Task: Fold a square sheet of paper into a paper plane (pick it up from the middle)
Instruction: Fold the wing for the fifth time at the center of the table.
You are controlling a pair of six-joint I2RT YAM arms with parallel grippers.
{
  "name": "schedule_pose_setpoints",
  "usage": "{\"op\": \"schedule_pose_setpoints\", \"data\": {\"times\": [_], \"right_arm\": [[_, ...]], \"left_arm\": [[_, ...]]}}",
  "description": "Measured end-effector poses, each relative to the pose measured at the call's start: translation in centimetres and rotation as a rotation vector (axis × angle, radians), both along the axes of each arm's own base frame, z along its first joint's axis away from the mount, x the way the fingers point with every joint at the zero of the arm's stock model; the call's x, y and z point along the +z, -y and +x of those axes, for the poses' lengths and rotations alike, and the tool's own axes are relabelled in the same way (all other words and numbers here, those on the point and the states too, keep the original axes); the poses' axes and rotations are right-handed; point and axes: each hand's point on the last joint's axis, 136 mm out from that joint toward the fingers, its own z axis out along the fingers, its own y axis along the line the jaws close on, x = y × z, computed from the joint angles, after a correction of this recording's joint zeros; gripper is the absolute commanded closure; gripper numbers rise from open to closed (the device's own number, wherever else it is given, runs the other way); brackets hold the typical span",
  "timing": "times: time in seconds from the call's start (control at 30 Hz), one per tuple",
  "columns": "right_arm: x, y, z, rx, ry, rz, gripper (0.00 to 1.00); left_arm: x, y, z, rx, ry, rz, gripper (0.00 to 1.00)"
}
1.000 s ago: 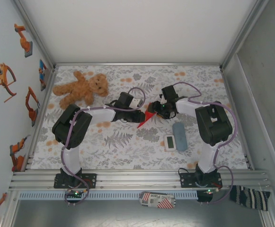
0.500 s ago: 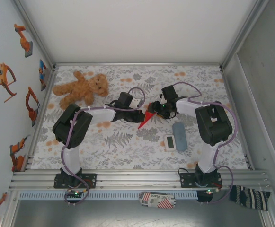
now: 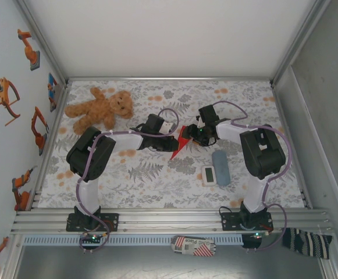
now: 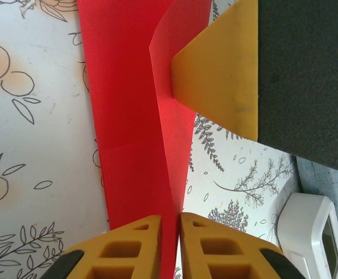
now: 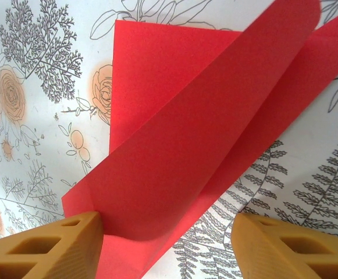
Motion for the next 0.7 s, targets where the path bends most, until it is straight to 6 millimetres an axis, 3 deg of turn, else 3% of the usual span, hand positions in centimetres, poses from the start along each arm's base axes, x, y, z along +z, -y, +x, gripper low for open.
{"op": "schedule_pose_setpoints", "data": {"times": [0.7], "right_arm": [[-0.10,-0.02,0.05,0.000,-0.026,-0.012,0.37]], "left_arm": [[0.26,-0.97,-0.03,0.047,0.008,0.026,0.58]]}}
